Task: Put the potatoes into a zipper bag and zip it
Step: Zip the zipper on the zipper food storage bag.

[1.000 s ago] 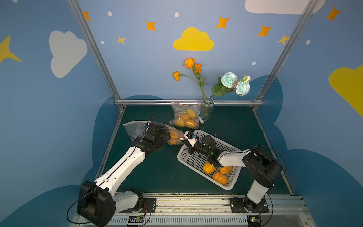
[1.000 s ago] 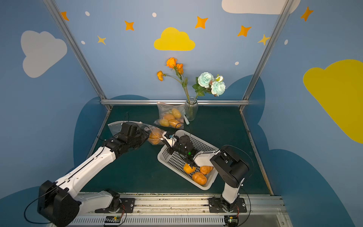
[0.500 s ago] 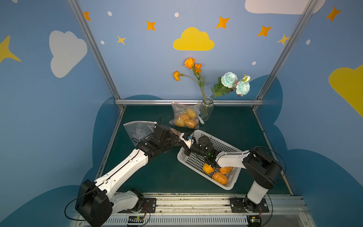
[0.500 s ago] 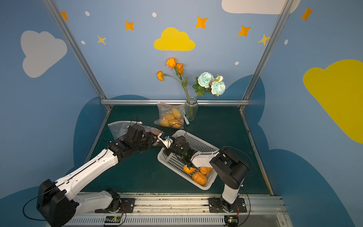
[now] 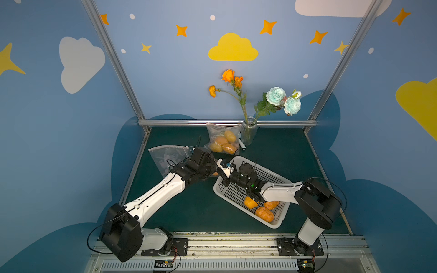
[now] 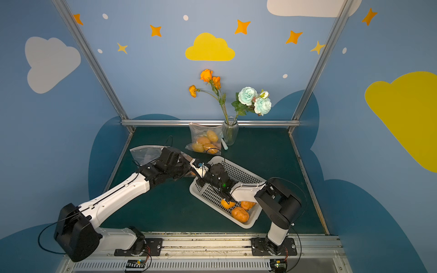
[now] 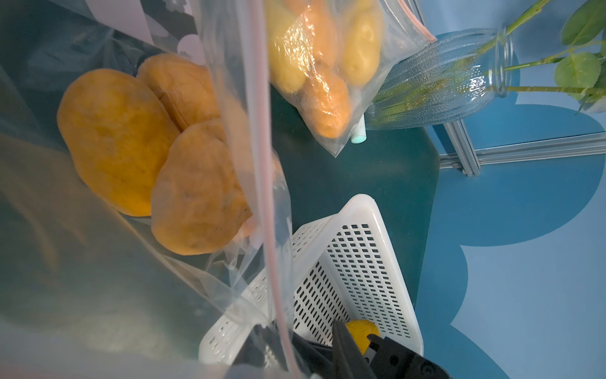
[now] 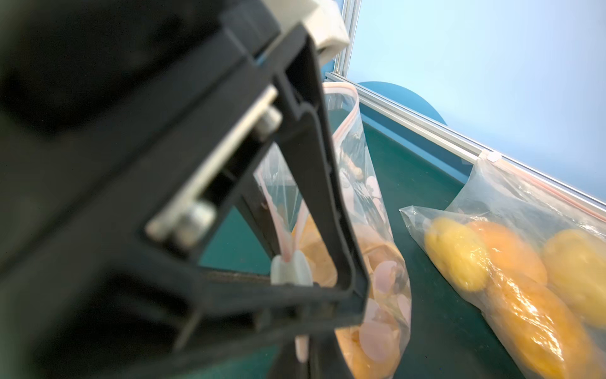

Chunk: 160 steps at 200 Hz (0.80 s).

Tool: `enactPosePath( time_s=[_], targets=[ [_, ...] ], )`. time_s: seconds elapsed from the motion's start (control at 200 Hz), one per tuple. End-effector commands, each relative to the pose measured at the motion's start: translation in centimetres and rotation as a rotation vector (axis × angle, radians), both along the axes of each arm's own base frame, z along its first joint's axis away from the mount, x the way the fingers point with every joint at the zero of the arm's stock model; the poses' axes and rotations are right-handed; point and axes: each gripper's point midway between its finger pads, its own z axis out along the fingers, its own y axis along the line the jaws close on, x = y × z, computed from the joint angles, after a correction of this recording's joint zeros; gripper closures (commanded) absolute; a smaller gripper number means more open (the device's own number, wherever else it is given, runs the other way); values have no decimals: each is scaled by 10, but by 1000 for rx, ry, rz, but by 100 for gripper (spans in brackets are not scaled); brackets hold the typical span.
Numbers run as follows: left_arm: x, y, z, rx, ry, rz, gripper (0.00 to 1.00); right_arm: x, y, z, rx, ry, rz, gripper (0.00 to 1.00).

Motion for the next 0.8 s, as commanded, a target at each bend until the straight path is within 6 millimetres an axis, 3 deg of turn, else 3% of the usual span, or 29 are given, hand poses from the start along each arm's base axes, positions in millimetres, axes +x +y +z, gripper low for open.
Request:
enactPosePath(
  time_s=[0.0,0.085,0.24,0.571,0.796],
  targets=[
    [-4,7,13,16,-28,3,65,5,6,14,22,-14,-11,100],
    [-4,7,16,15,-43,-2,66,6,8,13,21,-5,-6,100],
    [-6,9,17,22,-39,-1,77,8,9,13,20,-4,-12,100],
    [-7,9,20,22,-53,-7,86,11,12,9,9,9,-18,100],
    [-4,27,17,81,-67,64,92,1,8,12,17,1,8,100]
  ],
)
